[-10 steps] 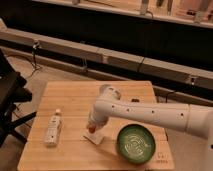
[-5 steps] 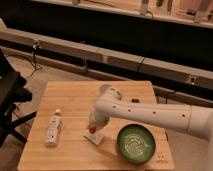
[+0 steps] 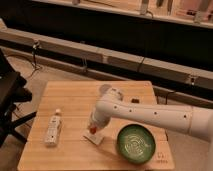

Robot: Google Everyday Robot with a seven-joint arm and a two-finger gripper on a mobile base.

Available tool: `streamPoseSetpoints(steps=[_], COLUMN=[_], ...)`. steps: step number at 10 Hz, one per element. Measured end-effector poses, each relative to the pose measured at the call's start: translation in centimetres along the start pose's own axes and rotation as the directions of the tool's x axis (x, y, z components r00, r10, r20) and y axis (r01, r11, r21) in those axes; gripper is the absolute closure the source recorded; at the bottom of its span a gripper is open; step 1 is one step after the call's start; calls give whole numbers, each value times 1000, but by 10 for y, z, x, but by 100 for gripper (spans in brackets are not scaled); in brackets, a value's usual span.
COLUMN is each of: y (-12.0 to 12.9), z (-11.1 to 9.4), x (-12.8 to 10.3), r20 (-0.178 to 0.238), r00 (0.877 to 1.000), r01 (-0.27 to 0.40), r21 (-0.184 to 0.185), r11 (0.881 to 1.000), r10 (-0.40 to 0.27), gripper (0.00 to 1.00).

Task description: Place the pepper on the white sponge

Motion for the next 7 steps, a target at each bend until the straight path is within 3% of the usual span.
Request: streamPoseSetpoints(steps=[1,7], y=[0,1], z=[0,1], x=[0,0], r20=[1,7], r00=[1000,1000], r01=[1,7], r21=[3,13], r11=[1000,1000], r10=[-1,-7], gripper=[54,53])
